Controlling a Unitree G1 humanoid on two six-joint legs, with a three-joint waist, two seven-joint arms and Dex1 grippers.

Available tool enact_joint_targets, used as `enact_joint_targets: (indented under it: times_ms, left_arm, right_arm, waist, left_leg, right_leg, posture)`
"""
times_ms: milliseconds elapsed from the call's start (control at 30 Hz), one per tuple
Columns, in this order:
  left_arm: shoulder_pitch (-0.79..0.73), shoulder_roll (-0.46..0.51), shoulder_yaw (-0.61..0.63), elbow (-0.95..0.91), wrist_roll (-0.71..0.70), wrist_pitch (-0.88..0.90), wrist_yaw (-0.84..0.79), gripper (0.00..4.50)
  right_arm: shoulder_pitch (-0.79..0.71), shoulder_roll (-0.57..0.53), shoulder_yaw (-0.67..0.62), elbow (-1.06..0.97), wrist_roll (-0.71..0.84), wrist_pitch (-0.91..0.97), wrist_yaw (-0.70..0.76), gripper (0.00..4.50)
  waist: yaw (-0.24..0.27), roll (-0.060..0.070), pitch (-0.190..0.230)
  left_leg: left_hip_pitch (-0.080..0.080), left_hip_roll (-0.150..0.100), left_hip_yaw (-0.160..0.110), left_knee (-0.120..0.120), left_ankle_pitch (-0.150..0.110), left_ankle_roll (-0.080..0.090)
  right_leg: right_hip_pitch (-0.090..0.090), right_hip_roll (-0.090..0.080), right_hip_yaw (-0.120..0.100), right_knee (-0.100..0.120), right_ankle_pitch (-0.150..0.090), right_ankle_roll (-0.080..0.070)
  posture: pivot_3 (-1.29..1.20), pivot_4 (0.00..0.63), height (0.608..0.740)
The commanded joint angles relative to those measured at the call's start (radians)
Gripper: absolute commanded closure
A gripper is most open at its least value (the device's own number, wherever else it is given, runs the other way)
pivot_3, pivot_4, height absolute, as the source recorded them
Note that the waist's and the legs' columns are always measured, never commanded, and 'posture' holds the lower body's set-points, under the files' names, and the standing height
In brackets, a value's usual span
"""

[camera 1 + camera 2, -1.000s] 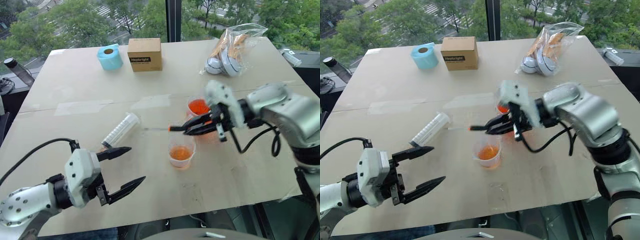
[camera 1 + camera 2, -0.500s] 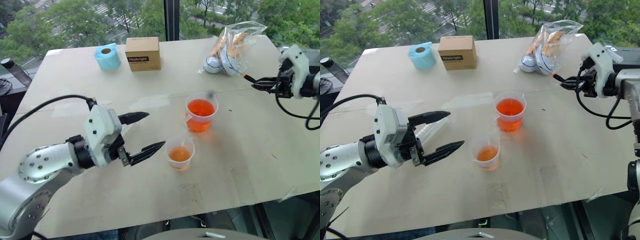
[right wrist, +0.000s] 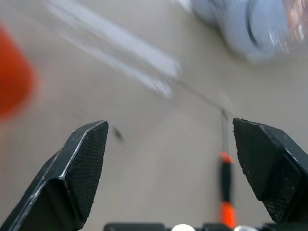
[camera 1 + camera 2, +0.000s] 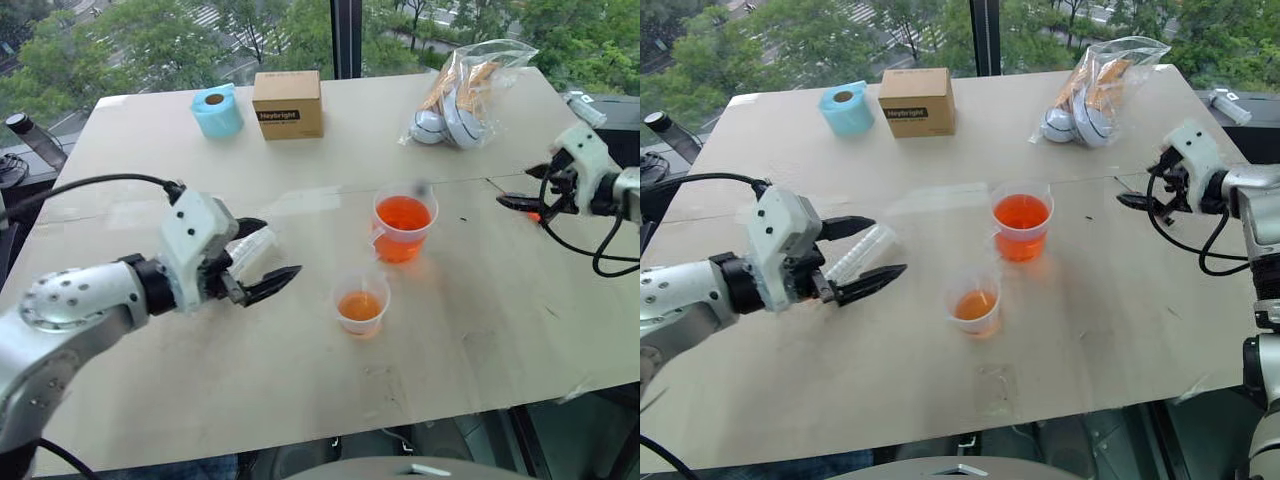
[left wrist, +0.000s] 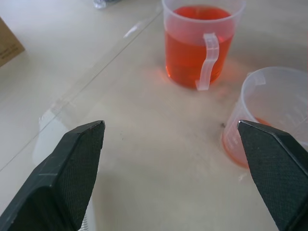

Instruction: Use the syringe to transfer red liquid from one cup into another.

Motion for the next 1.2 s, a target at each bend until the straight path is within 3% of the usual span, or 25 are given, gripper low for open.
enact_joint_targets:
  times_ms: [33, 200, 333, 533, 600, 867, 1200]
  left_arm:
    - [-0.098, 0.091, -0.005, 0.079, -0.044, 0.062, -0.071, 0.00]
    - [-0.426, 0.109, -0.271, 0.274, 0.047, 0.185, -0.061, 0.00]
    - [-0.612, 0.083, -0.444, 0.401, 0.133, 0.316, -0.066, 0.00]
    - [-0.759, 0.071, -0.661, 0.550, 0.252, 0.460, -0.145, 0.00]
    - [-0.828, 0.074, -0.786, 0.617, 0.300, 0.515, -0.206, 0.00]
    - [-1.024, -0.024, -1.080, 0.845, 0.520, 0.463, -0.376, 0.00]
    - [-1.141, -0.250, -1.235, 1.223, 0.786, 0.259, -0.503, 0.00]
  right_arm:
    - [0.005, -0.009, -0.076, -0.256, 0.194, 0.123, 0.102, 0.03]
    - [0.003, 0.035, -0.144, -0.484, 0.435, 0.243, 0.123, 0.03]
    - [0.038, 0.068, -0.127, -0.596, 0.456, 0.238, 0.046, 0.03]
    - [0.058, 0.060, -0.127, -0.695, 0.507, 0.296, -0.030, 0.03]
    - [0.064, 0.053, -0.131, -0.720, 0.526, 0.317, -0.052, 0.03]
    - [0.064, 0.073, -0.111, -0.723, 0.546, 0.317, -0.112, 0.03]
    - [0.080, 0.062, -0.093, -0.704, 0.522, 0.275, -0.101, 0.03]
  waist:
    - [0.000, -0.001, 0.000]
    - [0.011, -0.003, 0.002]
    - [0.013, -0.007, 0.003]
    - [0.005, -0.009, 0.004]
    - [0.004, -0.009, 0.004]
    - [0.004, -0.010, 0.005]
    - [0.014, -0.010, 0.005]
  left_leg:
    - [0.000, 0.000, -0.001, 0.000, 0.000, 0.000]
    - [0.000, -0.001, -0.002, 0.001, 0.000, 0.000]
    - [-0.001, -0.001, -0.002, 0.003, 0.000, 0.000]
    - [-0.002, -0.001, 0.000, 0.003, 0.000, 0.000]
    - [-0.002, -0.001, 0.000, 0.003, 0.000, 0.000]
    - [-0.002, -0.001, 0.001, 0.005, 0.000, 0.000]
    - [-0.002, -0.001, 0.001, 0.008, 0.000, 0.000]
  right_leg:
    - [0.000, 0.000, 0.000, 0.000, 0.000, 0.000]
    - [0.001, 0.004, -0.002, 0.000, 0.000, 0.000]
    - [0.001, 0.005, -0.003, 0.002, 0.000, 0.001]
    - [-0.001, 0.006, -0.002, 0.004, 0.000, 0.001]
    - [-0.002, 0.006, -0.002, 0.003, 0.000, 0.001]
    - [-0.002, 0.007, -0.001, 0.004, 0.000, 0.001]
    - [-0.002, 0.007, -0.001, 0.006, 0.000, 0.001]
  posture:
    - [0.00, 0.150, 0.740]
    - [0.00, 0.150, 0.740]
    - [0.00, 0.150, 0.740]
    - [0.00, 0.150, 0.740]
    - [0.00, 0.150, 0.740]
    - [0.00, 0.150, 0.740]
    - [0.00, 0.150, 0.740]
